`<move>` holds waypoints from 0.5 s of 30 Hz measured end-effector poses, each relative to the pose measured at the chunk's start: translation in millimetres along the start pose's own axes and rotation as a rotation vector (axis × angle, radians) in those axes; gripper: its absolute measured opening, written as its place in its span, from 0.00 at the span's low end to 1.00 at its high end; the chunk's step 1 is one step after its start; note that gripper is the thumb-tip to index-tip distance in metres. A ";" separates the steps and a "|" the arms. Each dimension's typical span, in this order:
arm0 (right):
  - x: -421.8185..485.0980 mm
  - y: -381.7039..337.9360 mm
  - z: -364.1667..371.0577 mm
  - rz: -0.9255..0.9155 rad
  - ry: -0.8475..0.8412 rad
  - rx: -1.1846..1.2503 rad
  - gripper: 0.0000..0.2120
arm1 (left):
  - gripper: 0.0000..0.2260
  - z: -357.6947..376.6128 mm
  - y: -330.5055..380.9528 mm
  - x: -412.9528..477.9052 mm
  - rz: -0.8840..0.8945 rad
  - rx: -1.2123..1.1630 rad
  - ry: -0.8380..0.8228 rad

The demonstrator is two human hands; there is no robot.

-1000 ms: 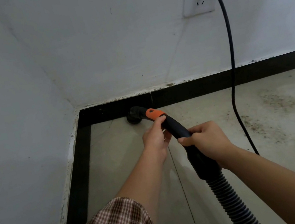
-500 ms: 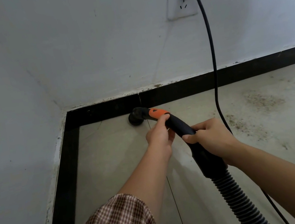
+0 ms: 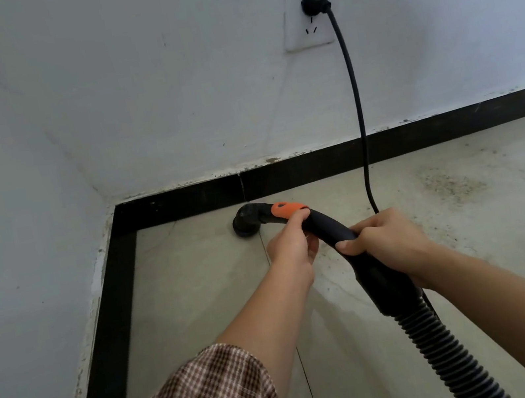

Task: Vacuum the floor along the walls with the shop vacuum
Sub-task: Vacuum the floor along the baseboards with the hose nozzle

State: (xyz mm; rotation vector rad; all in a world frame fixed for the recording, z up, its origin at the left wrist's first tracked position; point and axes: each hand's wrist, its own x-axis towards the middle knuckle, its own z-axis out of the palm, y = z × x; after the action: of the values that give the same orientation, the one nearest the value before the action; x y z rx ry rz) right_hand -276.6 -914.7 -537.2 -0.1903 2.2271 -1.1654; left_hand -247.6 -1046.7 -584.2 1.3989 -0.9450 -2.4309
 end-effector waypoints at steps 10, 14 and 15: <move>-3.5 11.3 -12.7 -0.028 0.116 -0.011 0.02 | 0.09 20.0 -12.5 0.1 -0.010 0.024 -0.053; -0.1 13.1 -9.9 -0.051 0.167 -0.009 0.03 | 0.10 22.8 -12.2 5.6 0.011 0.027 -0.079; 1.2 12.9 -8.1 -0.059 0.179 -0.009 0.03 | 0.10 23.6 -11.4 7.1 0.016 0.026 -0.088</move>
State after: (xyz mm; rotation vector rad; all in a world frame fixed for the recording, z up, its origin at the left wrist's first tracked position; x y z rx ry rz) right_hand -280.3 -901.7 -544.4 -0.1611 2.3967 -1.2475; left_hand -269.3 -1030.7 -587.8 1.2969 -1.0071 -2.4954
